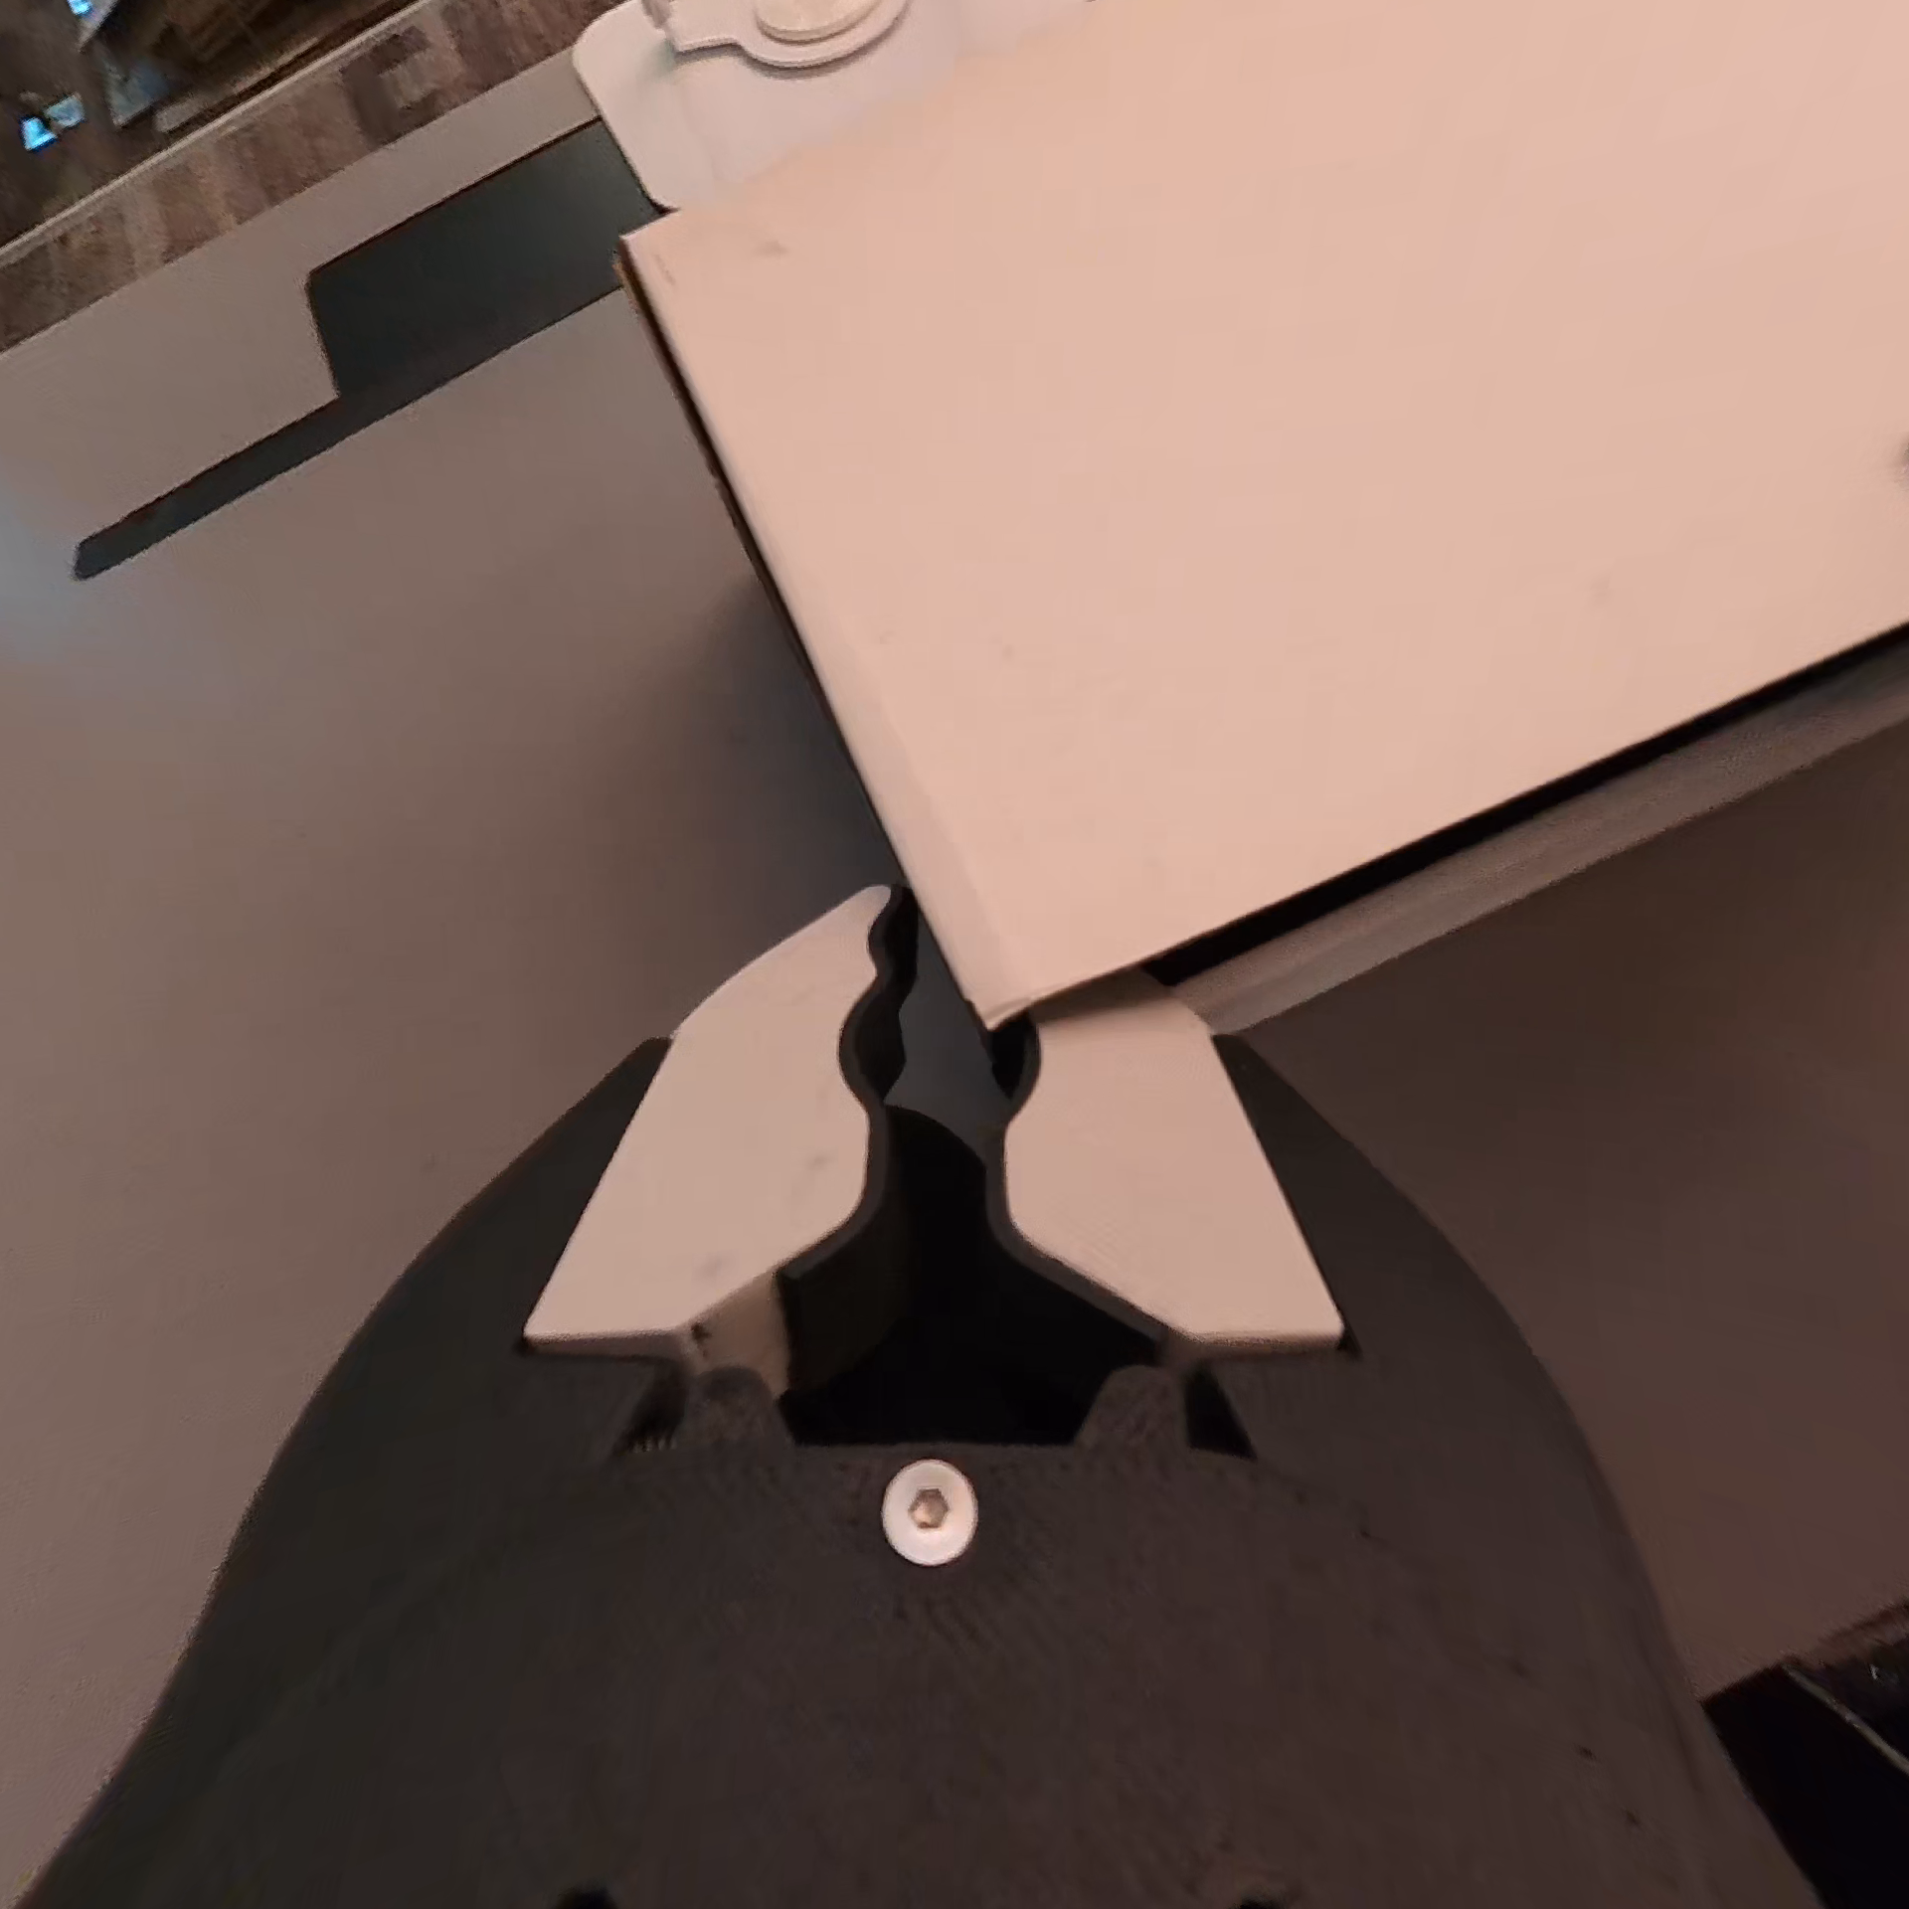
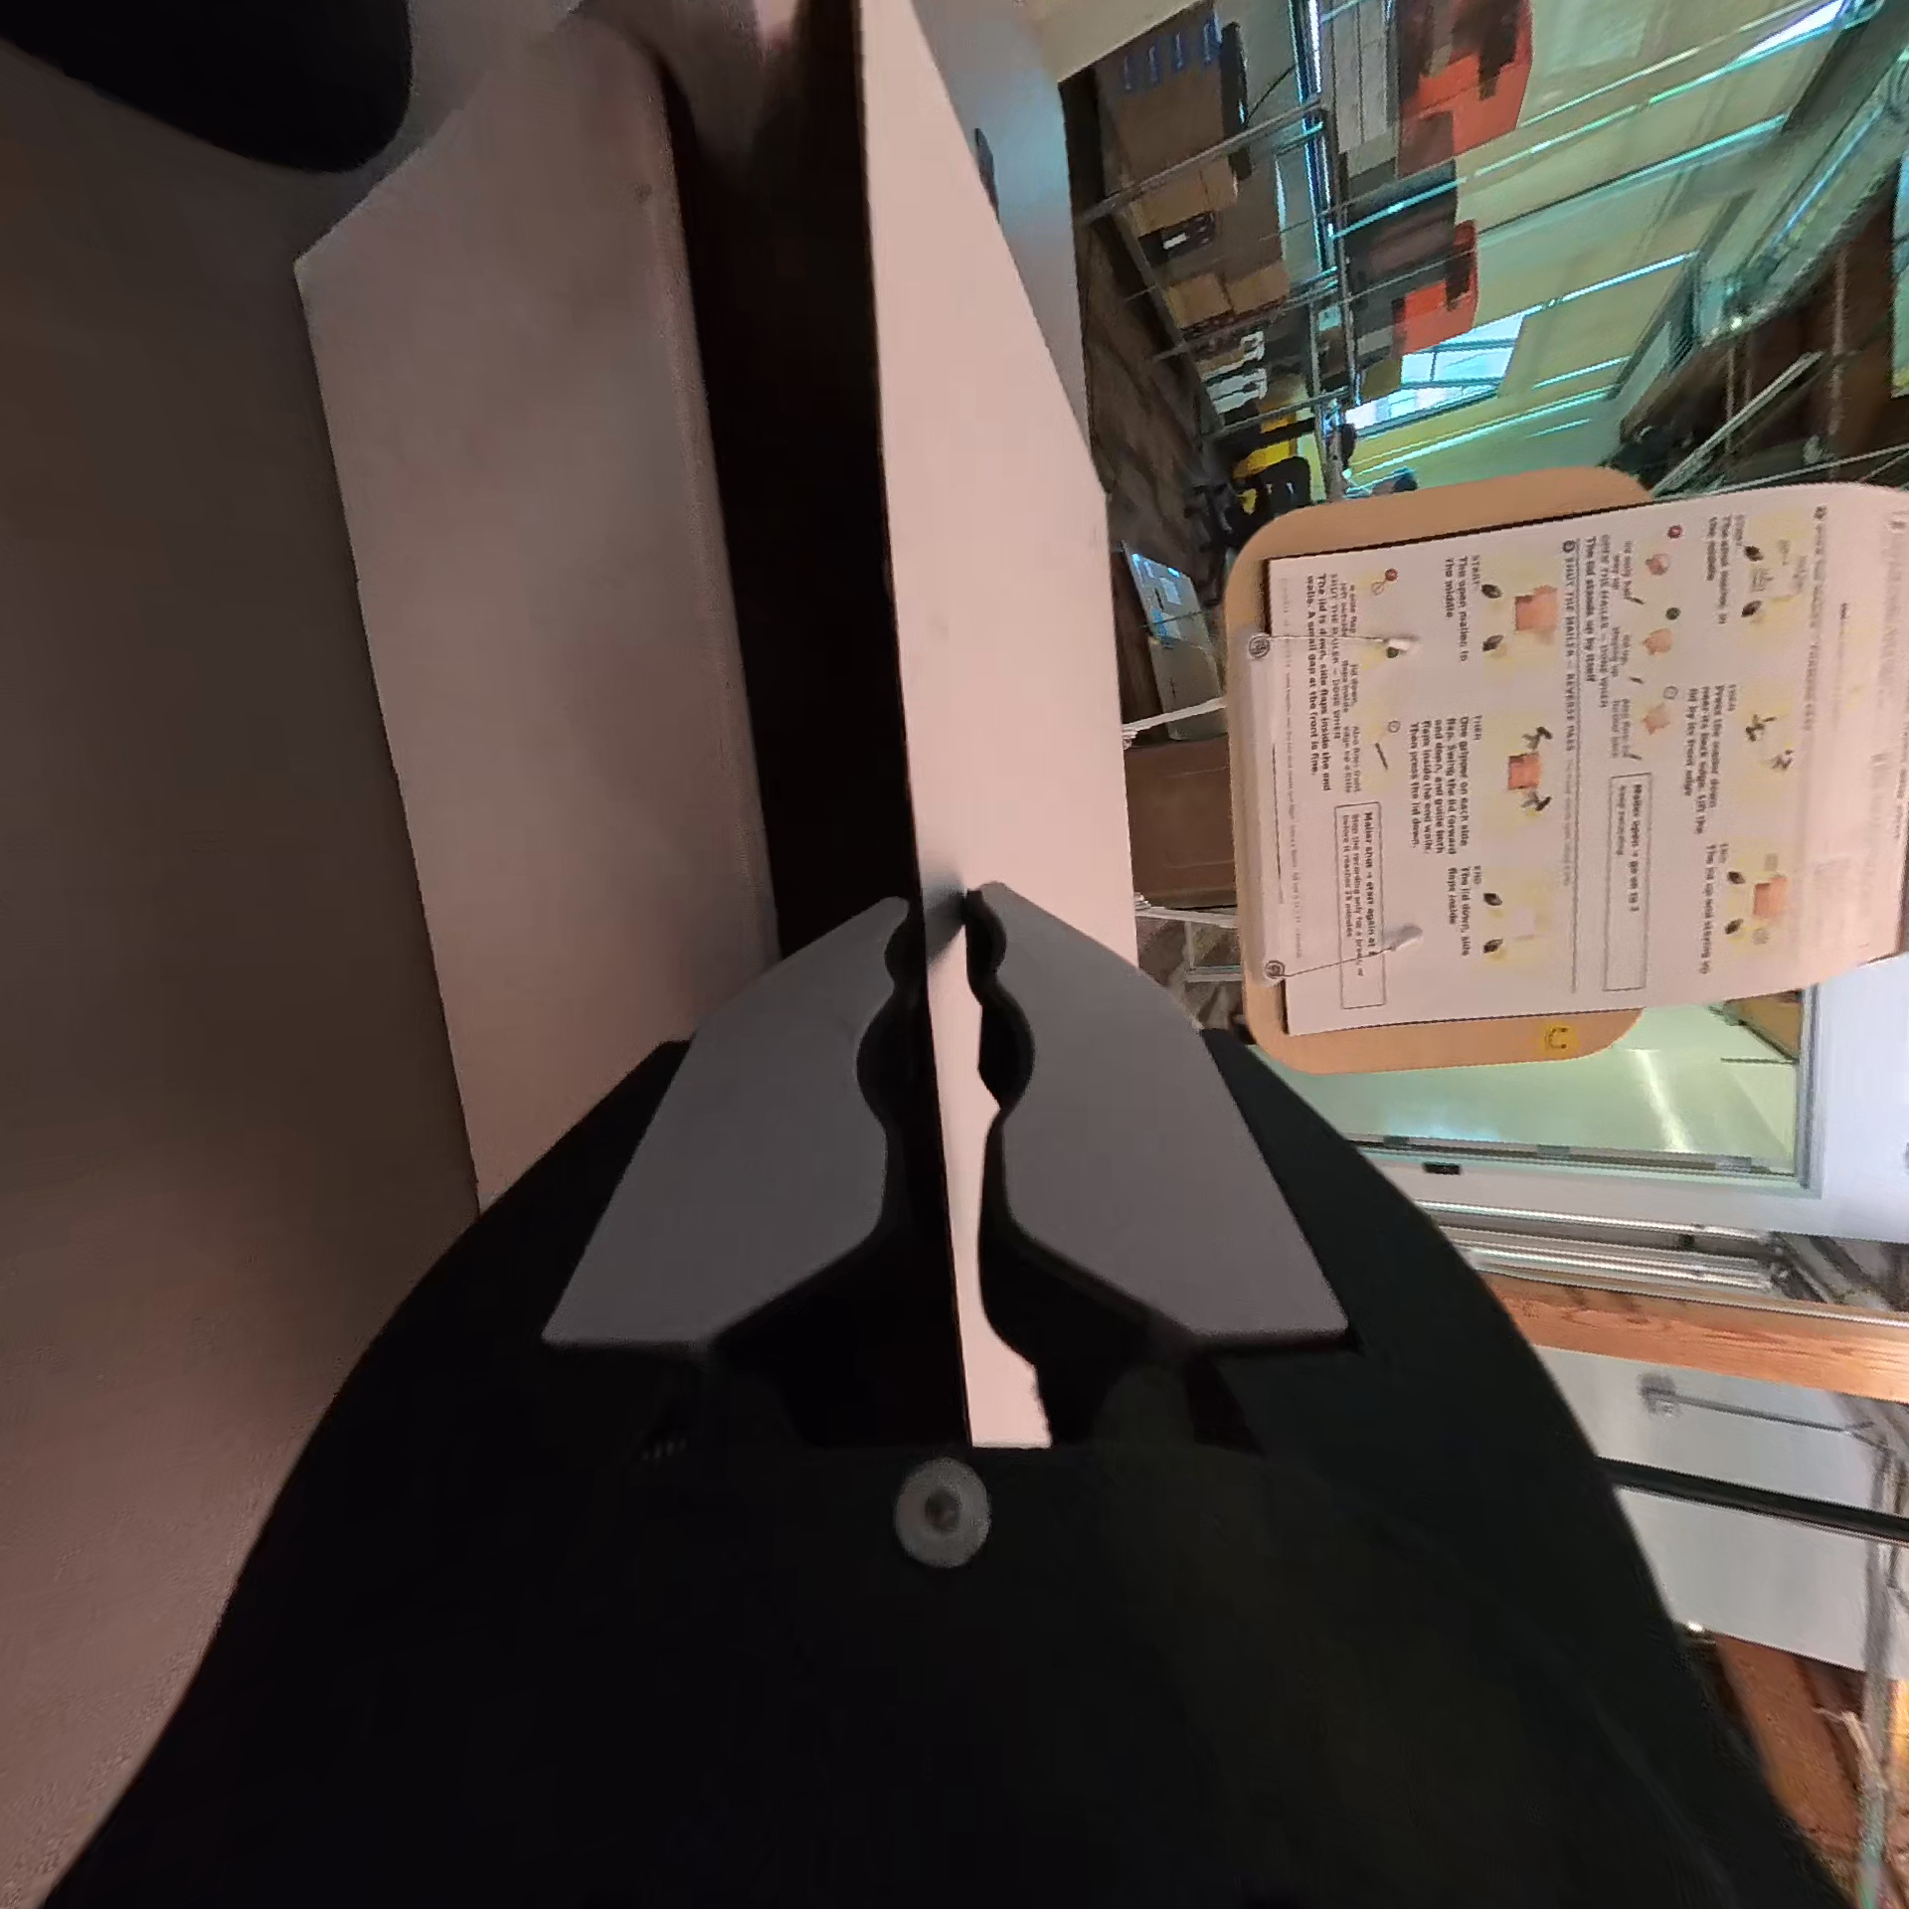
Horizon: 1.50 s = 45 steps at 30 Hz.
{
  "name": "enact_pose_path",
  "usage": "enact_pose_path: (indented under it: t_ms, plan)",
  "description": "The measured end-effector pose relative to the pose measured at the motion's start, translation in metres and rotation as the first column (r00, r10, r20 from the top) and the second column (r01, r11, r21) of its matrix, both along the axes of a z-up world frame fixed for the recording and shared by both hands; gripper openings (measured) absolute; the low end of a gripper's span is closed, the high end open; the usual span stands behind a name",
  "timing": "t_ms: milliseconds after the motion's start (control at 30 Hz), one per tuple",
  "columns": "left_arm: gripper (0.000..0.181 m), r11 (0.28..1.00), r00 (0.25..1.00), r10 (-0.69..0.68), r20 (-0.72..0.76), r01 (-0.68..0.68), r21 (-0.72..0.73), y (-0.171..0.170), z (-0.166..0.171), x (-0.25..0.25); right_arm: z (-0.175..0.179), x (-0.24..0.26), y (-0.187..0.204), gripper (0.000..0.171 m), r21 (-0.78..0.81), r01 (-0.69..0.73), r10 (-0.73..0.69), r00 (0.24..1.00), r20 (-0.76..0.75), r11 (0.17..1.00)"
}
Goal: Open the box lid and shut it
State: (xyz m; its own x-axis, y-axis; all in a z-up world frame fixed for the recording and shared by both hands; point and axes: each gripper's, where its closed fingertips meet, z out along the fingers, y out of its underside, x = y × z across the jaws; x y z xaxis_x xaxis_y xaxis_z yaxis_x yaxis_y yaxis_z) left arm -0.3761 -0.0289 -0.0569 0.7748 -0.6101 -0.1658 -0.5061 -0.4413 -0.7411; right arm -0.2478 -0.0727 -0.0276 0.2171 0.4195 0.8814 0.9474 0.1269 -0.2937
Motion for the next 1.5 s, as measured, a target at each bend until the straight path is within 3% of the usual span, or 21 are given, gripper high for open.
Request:
enact_pose_path:
  t_ms: [33,167,300,467,567,667,767,833,900,1000,1133,1233,1300,1500]
  plan:
    - [0.012,1.0,1.0,-0.021,0.014,0.022,-0.011,-0.002,0.0,0.0,-0.002,0.0,-0.001,0.008,0.004,0.0,0.0,1.0,0.013,1.0]
    - [0.018,0.985,0.978,-0.112,0.175,0.133,-0.112,-0.02,0.002,-0.002,-0.007,-0.001,-0.004,0.01,-0.042,-0.006,0.006,1.0,-0.003,0.999]
    - [0.028,0.941,0.88,-0.181,0.44,0.285,-0.183,-0.04,0.027,-0.018,-0.009,-0.001,-0.006,0.012,-0.102,-0.019,0.014,0.998,-0.055,0.995]
    - [0.044,0.959,0.75,-0.1,0.654,0.247,-0.136,-0.006,0.06,-0.045,0.011,-0.002,-0.022,0.043,-0.226,-0.101,0.033,0.958,-0.286,0.969]
    - [0.054,0.96,0.688,-0.085,0.721,0.25,-0.125,0.035,0.064,-0.04,0.07,0.028,-0.022,0.047,-0.201,-0.223,0.052,0.781,-0.622,0.954]
    - [0.058,0.943,0.649,-0.037,0.76,0.274,-0.188,0.085,0.06,-0.024,0.111,0.118,0.031,0.051,-0.189,-0.133,-0.096,0.509,-0.855,0.973]
    - [0.062,0.906,0.692,0.017,0.721,0.295,-0.305,0.125,0.041,-0.001,0.073,0.186,0.094,0.056,-0.437,-0.116,-0.384,0.315,-0.868,0.892]
    - [0.065,0.85,0.698,0.026,0.716,0.362,-0.383,0.131,0.035,0.02,0.042,0.192,0.114,0.06,-0.569,-0.264,-0.531,0.205,-0.822,0.779]
    - [0.063,0.837,0.712,0.021,0.702,0.371,-0.402,0.138,0.031,0.033,0.018,0.193,0.127,0.059,-0.631,-0.359,-0.639,0.114,-0.761,0.688]
    - [0.064,0.843,0.778,0.038,0.627,0.312,-0.438,0.151,0.015,0.039,-0.008,0.195,0.138,0.059,-0.696,-0.333,-0.691,0.155,-0.706,0.637]
    - [0.062,0.798,0.767,0.069,0.638,0.342,-0.496,0.155,0.007,0.049,-0.014,0.183,0.143,0.057,-0.722,-0.387,-0.733,0.151,-0.663,0.573]
    - [0.046,0.81,0.82,0.058,0.569,0.294,-0.507,0.163,-0.003,0.051,-0.018,0.181,0.15,0.051,-0.768,-0.335,-0.76,0.187,-0.623,0.547]
    - [0.045,0.825,0.845,0.055,0.532,0.262,-0.501,0.168,-0.004,0.053,-0.017,0.182,0.158,0.051,-0.783,-0.324,-0.78,0.172,-0.601,0.532]
    - [0.049,0.872,0.873,0.064,0.483,0.186,-0.452,0.203,-0.002,0.052,-0.017,0.181,0.192,0.052,-0.735,-0.344,-0.75,0.118,-0.651,0.584]
